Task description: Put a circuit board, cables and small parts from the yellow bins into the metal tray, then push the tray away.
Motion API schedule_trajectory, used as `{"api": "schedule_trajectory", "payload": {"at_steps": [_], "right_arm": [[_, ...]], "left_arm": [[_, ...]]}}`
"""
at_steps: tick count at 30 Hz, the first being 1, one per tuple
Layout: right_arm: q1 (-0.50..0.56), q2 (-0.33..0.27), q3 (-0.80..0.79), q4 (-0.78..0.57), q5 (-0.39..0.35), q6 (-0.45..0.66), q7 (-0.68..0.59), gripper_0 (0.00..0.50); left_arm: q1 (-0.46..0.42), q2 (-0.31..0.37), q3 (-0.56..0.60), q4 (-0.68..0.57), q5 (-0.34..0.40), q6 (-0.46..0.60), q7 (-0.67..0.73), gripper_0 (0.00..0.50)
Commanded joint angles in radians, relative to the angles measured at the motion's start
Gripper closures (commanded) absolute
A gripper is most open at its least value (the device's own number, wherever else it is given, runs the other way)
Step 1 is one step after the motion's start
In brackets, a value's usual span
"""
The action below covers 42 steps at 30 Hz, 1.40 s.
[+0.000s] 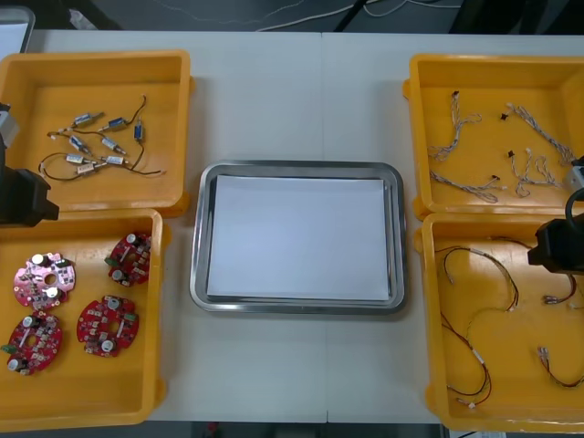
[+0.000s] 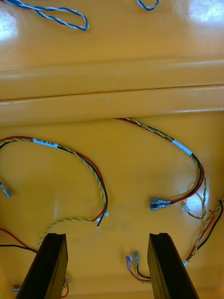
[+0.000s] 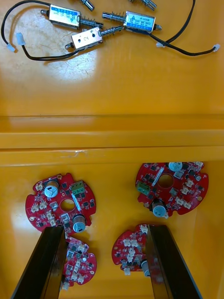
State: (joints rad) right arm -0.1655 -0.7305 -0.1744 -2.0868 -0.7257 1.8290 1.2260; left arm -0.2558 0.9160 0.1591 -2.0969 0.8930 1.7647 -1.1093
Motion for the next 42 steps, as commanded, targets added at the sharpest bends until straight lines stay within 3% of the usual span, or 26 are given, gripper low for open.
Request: {"api": "schedule_trajectory", "payload": {"at_steps": [1,12,32,42], "right_arm": [[0.041,-0.038,-0.030,-0.035,-0.018,0.006,0.099,0.000],[0.156,-0.041,-0.089,-0.035,-0.037,-0.063,0.316,0.000],[0.360,-0.040,-0.108,-0.045,-0.061,-0.221,0.412,0.000],[0.428,-0.033,-0.079,-0.047,-0.027,-0.287,0.431,0.000]], "left_arm": [[0.010,0.032,0.007,-0.005,0.040,-0.011,-0.012,0.000],[0.105,0.055,0.129,-0.009,0.170,-0.028,-0.107,0.000],[0.398,0.112,0.258,-0.133,0.167,-0.145,-0.118,0.000],[0.543,0.112,0.275,-0.187,0.103,-0.295,-0.135,0.000]]}}
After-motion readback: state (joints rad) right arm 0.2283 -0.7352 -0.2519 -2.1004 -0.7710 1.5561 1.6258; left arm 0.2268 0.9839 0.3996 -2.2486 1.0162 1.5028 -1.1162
